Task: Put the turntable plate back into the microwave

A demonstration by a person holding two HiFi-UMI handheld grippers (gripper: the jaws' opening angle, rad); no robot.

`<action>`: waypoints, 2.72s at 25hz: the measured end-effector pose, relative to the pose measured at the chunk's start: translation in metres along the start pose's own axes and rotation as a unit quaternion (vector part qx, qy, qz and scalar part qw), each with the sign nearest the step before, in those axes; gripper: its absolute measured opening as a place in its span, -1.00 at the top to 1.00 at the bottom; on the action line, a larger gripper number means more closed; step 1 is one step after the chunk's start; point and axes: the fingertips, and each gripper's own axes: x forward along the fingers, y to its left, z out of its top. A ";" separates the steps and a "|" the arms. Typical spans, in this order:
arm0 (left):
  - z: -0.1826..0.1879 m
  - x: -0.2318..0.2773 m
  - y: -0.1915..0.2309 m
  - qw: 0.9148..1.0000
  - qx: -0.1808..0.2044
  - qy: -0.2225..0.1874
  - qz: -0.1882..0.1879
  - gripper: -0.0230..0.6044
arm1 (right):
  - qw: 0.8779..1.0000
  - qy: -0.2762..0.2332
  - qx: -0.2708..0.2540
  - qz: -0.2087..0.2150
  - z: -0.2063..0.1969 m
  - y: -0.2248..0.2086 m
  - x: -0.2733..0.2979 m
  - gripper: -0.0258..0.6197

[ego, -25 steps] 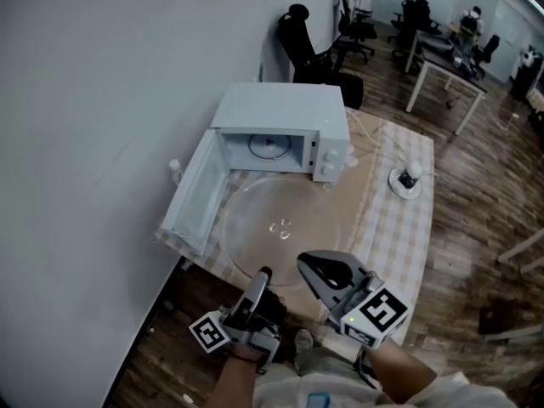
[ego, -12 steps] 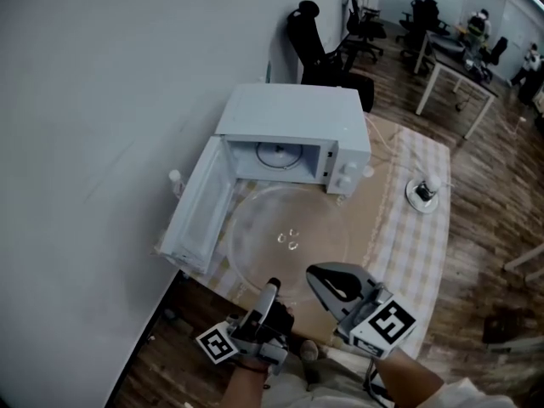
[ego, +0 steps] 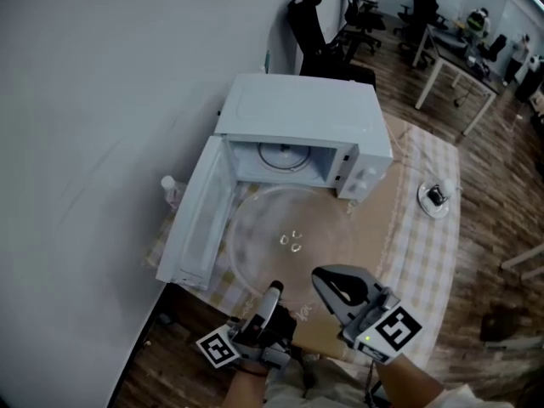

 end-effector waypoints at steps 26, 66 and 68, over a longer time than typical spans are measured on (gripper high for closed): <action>0.078 0.073 0.109 1.000 0.007 -0.011 -0.001 0.62 | 1.000 -0.019 0.008 -0.010 -0.042 -0.115 0.092 0.82; 0.162 0.181 0.229 0.998 0.037 -0.034 0.027 0.61 | 1.000 -0.021 0.004 0.000 -0.081 -0.188 0.177 0.82; 0.166 0.184 0.233 0.998 0.036 -0.035 0.029 0.61 | 1.000 -0.019 0.006 0.000 -0.083 -0.190 0.178 0.82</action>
